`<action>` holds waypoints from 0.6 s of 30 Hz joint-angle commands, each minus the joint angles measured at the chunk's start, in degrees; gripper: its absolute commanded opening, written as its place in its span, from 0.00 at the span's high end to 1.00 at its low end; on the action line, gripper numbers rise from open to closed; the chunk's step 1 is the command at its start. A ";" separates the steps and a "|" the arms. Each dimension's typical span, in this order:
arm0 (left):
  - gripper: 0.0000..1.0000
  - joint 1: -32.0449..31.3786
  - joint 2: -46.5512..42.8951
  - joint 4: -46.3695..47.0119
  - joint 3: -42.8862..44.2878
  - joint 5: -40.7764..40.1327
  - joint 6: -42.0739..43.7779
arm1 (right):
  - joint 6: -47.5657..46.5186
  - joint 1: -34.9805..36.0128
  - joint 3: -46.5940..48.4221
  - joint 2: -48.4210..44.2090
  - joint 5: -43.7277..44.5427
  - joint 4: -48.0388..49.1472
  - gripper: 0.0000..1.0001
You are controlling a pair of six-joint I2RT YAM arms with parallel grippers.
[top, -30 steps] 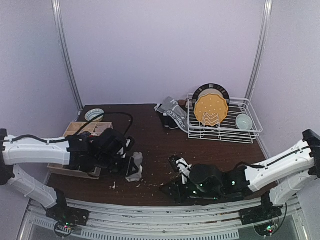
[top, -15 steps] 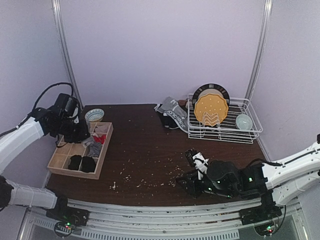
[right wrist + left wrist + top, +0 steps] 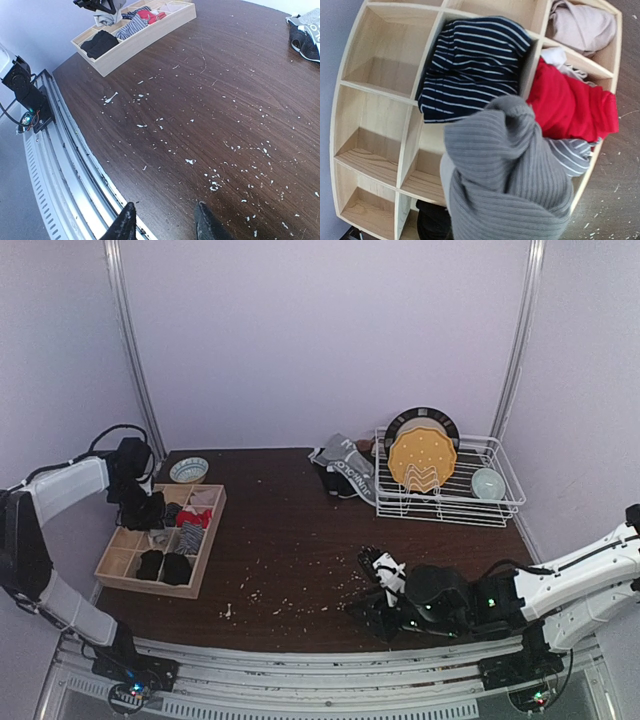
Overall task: Roll the underwear
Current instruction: Move the storage box to the center of the board.
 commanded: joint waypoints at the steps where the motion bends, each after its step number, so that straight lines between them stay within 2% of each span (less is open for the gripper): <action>1: 1.00 2.56 3.88 1.59 2.34 1.03 5.65 | -1.67 -0.50 -0.72 -2.10 -0.22 0.09 0.62; 8: 1.00 5.66 7.91 1.43 1.59 0.65 10.86 | -2.32 -1.05 -2.17 -4.53 0.12 -0.15 0.62; 18: 1.00 6.28 15.30 2.77 2.35 0.93 14.45 | -2.70 -1.97 -3.35 -5.62 -0.15 -0.37 0.62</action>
